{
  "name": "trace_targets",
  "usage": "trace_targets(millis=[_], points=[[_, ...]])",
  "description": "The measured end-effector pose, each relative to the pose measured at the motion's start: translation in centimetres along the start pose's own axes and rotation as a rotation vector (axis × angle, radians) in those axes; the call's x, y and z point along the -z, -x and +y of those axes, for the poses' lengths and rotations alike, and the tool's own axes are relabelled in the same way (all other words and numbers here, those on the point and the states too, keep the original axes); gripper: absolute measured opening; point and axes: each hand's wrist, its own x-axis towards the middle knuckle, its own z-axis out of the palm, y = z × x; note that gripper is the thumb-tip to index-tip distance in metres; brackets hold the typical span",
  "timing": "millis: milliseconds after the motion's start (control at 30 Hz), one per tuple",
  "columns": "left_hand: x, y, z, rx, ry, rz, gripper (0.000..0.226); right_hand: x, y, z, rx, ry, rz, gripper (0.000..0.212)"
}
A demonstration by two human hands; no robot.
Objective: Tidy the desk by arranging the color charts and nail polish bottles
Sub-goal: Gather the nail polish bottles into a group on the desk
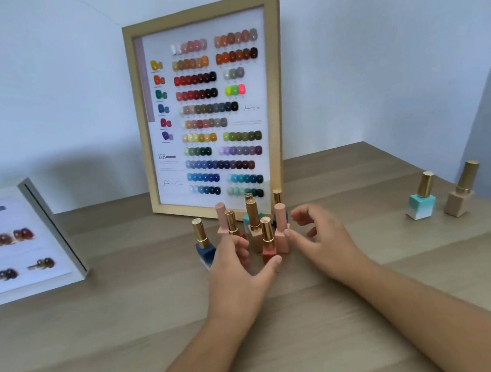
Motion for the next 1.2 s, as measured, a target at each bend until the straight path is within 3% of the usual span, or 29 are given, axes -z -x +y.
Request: trace_targets(millis=[133,367,533,733,933,1200], points=[[-0.9,-0.7,-0.1,0.027,-0.004,-0.058,0.042,-0.4,-0.3,0.5,-0.029,0.013,-0.062,0.035],[-1.1,-0.8,-0.2,0.028,0.021,-0.059,0.018,-0.6,-0.5,0.7,-0.019,0.095,-0.100,0.022],[-0.8,-0.6,-0.1,0.017,0.027,-0.050,0.017,0.1,0.1,0.3,-0.044,0.043,-0.069,0.022],[-1.4,0.6,2.1,-0.172,0.069,-0.177,0.018,3.5,2.3,0.9,-0.077,-0.054,0.068,0.021],[-6.5,0.6,5.6,-0.182,0.113,-0.433,0.017,10.5,5.4,3.6,-0.130,0.049,0.219,0.020],[-17.1,-0.1,10.9,-0.200,0.224,-0.476,0.011,19.7,7.4,8.5,-0.390,0.191,0.406,0.017]])
